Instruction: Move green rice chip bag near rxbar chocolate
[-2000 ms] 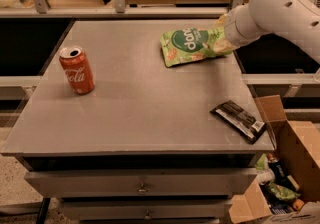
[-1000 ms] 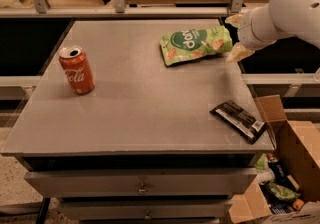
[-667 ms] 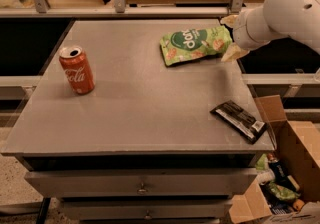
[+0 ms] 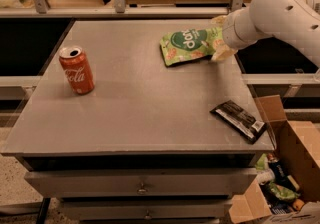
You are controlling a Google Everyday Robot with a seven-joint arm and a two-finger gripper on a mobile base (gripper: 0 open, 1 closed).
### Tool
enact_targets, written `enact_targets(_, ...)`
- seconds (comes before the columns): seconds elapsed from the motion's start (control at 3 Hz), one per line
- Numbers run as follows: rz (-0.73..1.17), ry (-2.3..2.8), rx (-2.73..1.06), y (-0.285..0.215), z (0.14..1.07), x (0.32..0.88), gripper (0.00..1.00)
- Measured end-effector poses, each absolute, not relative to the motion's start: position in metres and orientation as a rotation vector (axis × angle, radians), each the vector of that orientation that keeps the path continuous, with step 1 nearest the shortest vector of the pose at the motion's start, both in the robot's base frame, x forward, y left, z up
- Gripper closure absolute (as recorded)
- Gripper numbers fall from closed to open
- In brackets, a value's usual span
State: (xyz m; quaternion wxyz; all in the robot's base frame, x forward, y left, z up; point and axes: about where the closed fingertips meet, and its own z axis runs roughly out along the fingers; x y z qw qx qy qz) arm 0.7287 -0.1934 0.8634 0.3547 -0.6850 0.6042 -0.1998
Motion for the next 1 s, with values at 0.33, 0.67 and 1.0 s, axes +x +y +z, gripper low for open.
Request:
enact_targets(0.33, -0.497, 1.554, -1.769, -0.186, 0.856, 0.738, 0.30)
enact_targets(0.67, -0.483, 1.552, -1.762, -0.180, 0.850, 0.746, 0.48)
enact_targets(1.0, -0.475, 1.554, -1.755, -0.177, 0.846, 0.752, 0.71)
